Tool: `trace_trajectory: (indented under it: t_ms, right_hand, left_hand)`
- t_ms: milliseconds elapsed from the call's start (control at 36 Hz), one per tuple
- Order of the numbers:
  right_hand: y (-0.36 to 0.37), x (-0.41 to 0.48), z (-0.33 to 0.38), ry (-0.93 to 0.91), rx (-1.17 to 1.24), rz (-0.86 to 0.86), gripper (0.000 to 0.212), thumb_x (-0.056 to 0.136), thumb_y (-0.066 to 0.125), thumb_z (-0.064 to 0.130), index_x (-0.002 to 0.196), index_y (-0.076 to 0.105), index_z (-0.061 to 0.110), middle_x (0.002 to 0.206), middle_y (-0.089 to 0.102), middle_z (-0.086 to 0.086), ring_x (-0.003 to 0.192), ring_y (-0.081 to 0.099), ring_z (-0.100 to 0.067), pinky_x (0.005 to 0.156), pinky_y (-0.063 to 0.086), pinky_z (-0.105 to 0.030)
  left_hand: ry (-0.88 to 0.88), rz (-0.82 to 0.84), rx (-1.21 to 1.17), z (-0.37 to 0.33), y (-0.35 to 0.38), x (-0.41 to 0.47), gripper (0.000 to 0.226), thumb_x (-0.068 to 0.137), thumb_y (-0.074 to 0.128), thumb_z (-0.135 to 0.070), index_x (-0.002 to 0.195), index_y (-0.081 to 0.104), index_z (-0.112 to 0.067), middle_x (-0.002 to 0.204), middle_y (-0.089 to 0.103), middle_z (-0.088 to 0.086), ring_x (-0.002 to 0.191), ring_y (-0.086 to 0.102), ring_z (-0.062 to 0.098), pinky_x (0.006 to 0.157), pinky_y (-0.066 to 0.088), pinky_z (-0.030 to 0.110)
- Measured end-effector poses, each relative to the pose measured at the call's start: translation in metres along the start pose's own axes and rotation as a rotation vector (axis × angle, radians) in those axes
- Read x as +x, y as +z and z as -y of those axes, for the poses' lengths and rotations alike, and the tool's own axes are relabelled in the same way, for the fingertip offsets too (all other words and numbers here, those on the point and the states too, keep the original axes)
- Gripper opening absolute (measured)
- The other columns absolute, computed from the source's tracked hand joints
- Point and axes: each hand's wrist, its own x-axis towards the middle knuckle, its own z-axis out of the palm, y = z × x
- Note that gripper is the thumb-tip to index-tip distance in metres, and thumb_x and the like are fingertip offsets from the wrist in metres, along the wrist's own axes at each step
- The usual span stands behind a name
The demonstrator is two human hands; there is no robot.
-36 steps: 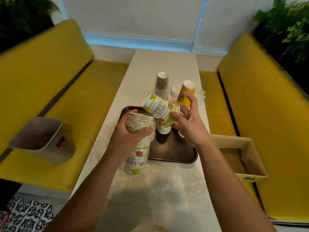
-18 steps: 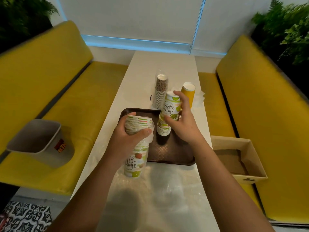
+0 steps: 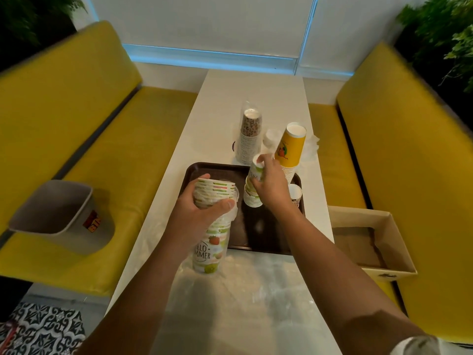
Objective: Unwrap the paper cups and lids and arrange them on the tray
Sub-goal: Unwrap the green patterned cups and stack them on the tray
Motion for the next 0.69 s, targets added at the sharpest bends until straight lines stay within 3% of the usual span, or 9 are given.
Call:
trace_trajectory:
  t_ms: [111, 250, 306, 361, 417, 472, 556, 639, 694]
  right_hand:
    - [0.005, -0.003, -0.007, 0.01, -0.09, 0.077, 0.033, 0.097, 0.07, 0.018, 0.123, 0.051, 0.023, 0.126, 0.059, -0.01, 0.11, 0.06, -0.033, 0.086, 0.055, -0.04]
    - [-0.005, -0.011, 0.014, -0.047, -0.107, -0.093, 0.021, 0.101, 0.065, 0.023, 0.122, 0.065, 0.021, 0.155, 0.042, -0.011, 0.143, 0.036, -0.031, 0.112, 0.04, -0.042]
    - [-0.014, -0.023, 0.032, -0.122, 0.026, -0.217, 0.018, 0.102, 0.063, 0.023, 0.119, 0.067, 0.019, 0.147, 0.046, -0.009, 0.138, 0.04, -0.026, 0.108, 0.038, -0.033]
    - [-0.021, -0.042, 0.047, -0.159, 0.239, -0.285, 0.019, 0.102, 0.06, 0.027, 0.116, 0.066, 0.016, 0.131, 0.054, -0.006, 0.125, 0.05, -0.019, 0.103, 0.046, -0.035]
    - [-0.026, -0.064, 0.057, -0.059, 0.507, -0.127, 0.03, 0.101, 0.056, 0.039, 0.122, 0.063, 0.019, 0.124, 0.059, -0.002, 0.117, 0.058, -0.018, 0.101, 0.051, -0.045]
    - [-0.029, -0.085, 0.062, 0.055, 0.746, 0.239, 0.052, 0.098, 0.053, 0.052, 0.14, 0.051, 0.023, 0.13, 0.061, -0.002, 0.121, 0.062, -0.024, 0.106, 0.052, -0.051]
    - [-0.026, -0.109, 0.065, 0.052, 0.835, 0.594, 0.067, 0.101, 0.06, 0.041, 0.158, 0.026, 0.032, 0.145, 0.057, 0.001, 0.131, 0.062, -0.021, 0.108, 0.053, -0.05]
    - [-0.024, -0.124, 0.073, 0.047, 0.832, 0.572, 0.074, 0.101, 0.071, 0.021, 0.154, 0.023, 0.038, 0.138, 0.063, 0.0, 0.113, 0.073, -0.028, 0.08, 0.062, -0.063]
    - [-0.027, -0.128, 0.073, 0.023, 0.807, 0.444, 0.067, 0.099, 0.072, 0.013, 0.146, 0.032, 0.038, 0.13, 0.066, 0.007, 0.107, 0.075, -0.023, 0.078, 0.058, -0.072]
  left_hand:
    - [-0.007, 0.006, -0.005, 0.001, 0.001, 0.003, 0.076, 0.079, 0.088, -0.04, 0.144, 0.049, -0.046, 0.122, 0.069, -0.015, 0.107, 0.071, 0.009, 0.092, 0.062, 0.038]
    - [-0.06, 0.009, -0.063, 0.002, 0.001, 0.006, 0.081, 0.067, 0.089, -0.052, 0.138, 0.052, -0.051, 0.124, 0.069, -0.011, 0.11, 0.072, 0.019, 0.092, 0.062, 0.046]
    - [-0.096, -0.008, -0.144, 0.002, 0.003, 0.009, 0.083, 0.059, 0.09, -0.055, 0.134, 0.056, -0.049, 0.122, 0.072, -0.007, 0.107, 0.074, 0.023, 0.09, 0.062, 0.05]
    - [-0.12, -0.045, -0.223, 0.001, 0.005, 0.01, 0.079, 0.056, 0.091, -0.053, 0.129, 0.061, -0.043, 0.116, 0.075, -0.004, 0.101, 0.077, 0.024, 0.088, 0.062, 0.054]
    - [-0.118, -0.114, -0.281, -0.002, 0.009, 0.011, 0.077, 0.057, 0.093, -0.054, 0.126, 0.063, -0.036, 0.113, 0.077, -0.002, 0.098, 0.078, 0.024, 0.088, 0.062, 0.056]
    - [-0.102, -0.19, -0.354, -0.008, 0.013, 0.012, 0.081, 0.057, 0.094, -0.054, 0.128, 0.062, -0.032, 0.116, 0.076, -0.001, 0.1, 0.077, 0.025, 0.089, 0.061, 0.056]
    - [-0.077, -0.242, -0.436, -0.019, 0.016, 0.014, 0.091, 0.054, 0.096, -0.06, 0.132, 0.059, -0.032, 0.122, 0.074, 0.0, 0.107, 0.075, 0.026, 0.091, 0.061, 0.056]
    - [-0.079, -0.13, -0.339, -0.034, 0.019, 0.008, 0.093, 0.057, 0.079, -0.081, 0.136, 0.054, -0.039, 0.124, 0.071, -0.006, 0.107, 0.074, 0.02, 0.089, 0.062, 0.048]
    - [-0.05, -0.068, -0.27, -0.045, 0.017, 0.004, 0.08, 0.068, 0.069, -0.085, 0.131, 0.058, -0.037, 0.118, 0.072, -0.008, 0.104, 0.074, 0.015, 0.085, 0.062, 0.038]
